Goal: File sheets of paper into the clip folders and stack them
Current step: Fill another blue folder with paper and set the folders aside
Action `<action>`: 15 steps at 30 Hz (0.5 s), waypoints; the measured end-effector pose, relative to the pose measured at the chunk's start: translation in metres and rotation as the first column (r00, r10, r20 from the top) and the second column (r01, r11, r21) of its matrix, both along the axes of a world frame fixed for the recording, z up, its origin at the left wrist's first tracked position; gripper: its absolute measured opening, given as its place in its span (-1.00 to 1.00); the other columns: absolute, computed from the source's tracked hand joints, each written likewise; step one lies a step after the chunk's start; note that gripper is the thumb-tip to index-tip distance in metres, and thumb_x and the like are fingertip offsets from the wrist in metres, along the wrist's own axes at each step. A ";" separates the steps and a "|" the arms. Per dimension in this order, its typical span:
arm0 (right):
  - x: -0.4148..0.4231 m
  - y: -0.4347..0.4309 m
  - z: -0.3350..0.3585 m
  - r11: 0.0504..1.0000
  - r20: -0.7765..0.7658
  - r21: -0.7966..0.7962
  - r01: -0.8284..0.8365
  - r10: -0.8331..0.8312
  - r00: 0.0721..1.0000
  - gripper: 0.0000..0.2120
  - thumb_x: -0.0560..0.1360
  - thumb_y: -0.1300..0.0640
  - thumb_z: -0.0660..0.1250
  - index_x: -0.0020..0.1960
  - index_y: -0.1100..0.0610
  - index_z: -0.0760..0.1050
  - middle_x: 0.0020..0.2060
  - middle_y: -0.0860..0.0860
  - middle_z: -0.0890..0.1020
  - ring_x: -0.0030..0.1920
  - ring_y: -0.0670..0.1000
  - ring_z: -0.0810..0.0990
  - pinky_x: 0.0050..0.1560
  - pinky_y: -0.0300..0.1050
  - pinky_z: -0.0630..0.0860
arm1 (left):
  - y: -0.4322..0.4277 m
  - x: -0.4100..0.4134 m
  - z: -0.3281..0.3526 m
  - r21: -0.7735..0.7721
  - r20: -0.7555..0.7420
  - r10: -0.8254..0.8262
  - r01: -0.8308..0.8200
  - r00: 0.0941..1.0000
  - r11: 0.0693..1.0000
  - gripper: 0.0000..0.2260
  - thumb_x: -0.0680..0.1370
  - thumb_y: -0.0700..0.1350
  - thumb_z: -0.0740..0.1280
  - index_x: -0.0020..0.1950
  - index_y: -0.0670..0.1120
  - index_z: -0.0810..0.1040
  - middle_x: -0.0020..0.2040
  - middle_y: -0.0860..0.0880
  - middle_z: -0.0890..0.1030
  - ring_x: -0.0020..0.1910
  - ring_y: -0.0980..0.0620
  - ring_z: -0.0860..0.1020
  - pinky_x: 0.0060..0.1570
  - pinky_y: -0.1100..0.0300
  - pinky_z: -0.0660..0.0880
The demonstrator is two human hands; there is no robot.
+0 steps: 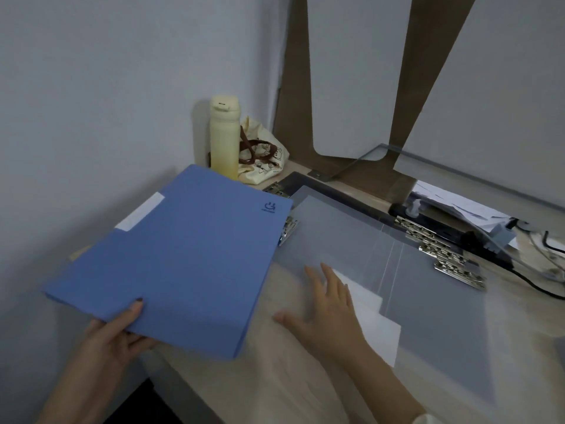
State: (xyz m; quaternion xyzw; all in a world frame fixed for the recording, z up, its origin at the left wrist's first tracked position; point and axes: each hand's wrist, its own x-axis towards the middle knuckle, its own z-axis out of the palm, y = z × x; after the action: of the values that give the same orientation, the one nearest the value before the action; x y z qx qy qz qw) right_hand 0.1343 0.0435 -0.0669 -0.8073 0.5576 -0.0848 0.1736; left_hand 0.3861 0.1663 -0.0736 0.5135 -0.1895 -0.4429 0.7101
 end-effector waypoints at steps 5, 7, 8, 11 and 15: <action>0.008 -0.009 -0.012 0.977 -0.205 -0.215 -0.011 -0.034 0.978 -0.05 0.27 -0.51 -0.23 0.49 0.04 0.03 0.48 0.09 0.13 0.49 0.11 0.09 0.46 0.12 0.04 | 0.023 0.013 0.000 -0.015 -0.016 0.060 -0.061 0.998 0.998 -0.65 0.59 -0.29 0.07 0.02 0.02 0.61 -0.17 0.20 0.69 -0.31 0.21 0.66 -0.42 0.24 0.59; 0.009 -0.011 -0.015 0.950 -0.216 -0.308 -0.043 -0.026 0.976 -0.21 0.39 -0.39 -0.18 0.41 0.09 0.22 0.33 0.10 0.37 0.37 0.15 0.33 0.34 0.13 0.30 | 0.027 0.016 0.002 -0.026 -0.004 0.083 -0.083 0.997 0.996 -0.71 0.59 -0.28 0.07 0.08 0.03 0.50 -0.24 0.23 0.68 -0.33 0.23 0.65 -0.45 0.26 0.58; 0.009 -0.012 -0.015 0.944 -0.219 -0.326 -0.054 -0.019 0.976 -0.29 0.45 -0.34 -0.11 0.38 0.11 0.25 0.28 0.10 0.42 0.32 0.15 0.39 0.28 0.10 0.37 | 0.029 0.017 0.003 -0.031 0.006 0.089 -0.089 0.996 0.996 -0.72 0.59 -0.28 0.08 0.05 0.05 0.48 -0.26 0.24 0.68 -0.34 0.23 0.64 -0.45 0.27 0.58; 0.013 -0.015 -0.007 0.947 -0.279 -0.306 -0.097 0.008 0.960 -0.46 0.55 -0.19 0.02 0.40 0.12 0.18 0.25 0.10 0.42 0.26 0.11 0.41 0.15 -0.03 0.44 | 0.034 0.019 0.006 -0.056 0.011 0.107 -0.106 0.994 0.993 -0.72 0.59 -0.29 0.09 0.05 0.05 0.49 -0.21 0.22 0.69 -0.30 0.21 0.65 -0.42 0.28 0.59; 0.028 -0.027 -0.001 0.940 -0.348 -0.323 -0.105 -0.015 0.937 -0.65 0.56 0.02 0.10 0.29 0.16 0.26 0.07 0.14 0.53 0.07 0.15 0.53 -0.22 -0.07 0.46 | 0.037 0.021 0.002 -0.056 -0.002 0.129 -0.128 0.992 0.990 -0.65 0.58 -0.28 0.12 0.32 -0.05 0.42 0.00 0.16 0.66 -0.21 0.17 0.67 -0.35 0.24 0.61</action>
State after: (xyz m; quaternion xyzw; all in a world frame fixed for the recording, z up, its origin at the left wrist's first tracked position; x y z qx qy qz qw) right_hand 0.1621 0.0167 -0.0680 -0.8400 0.5377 -0.0319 -0.0657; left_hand 0.4069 0.2033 -0.0718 0.5049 -0.1692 -0.3902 0.7512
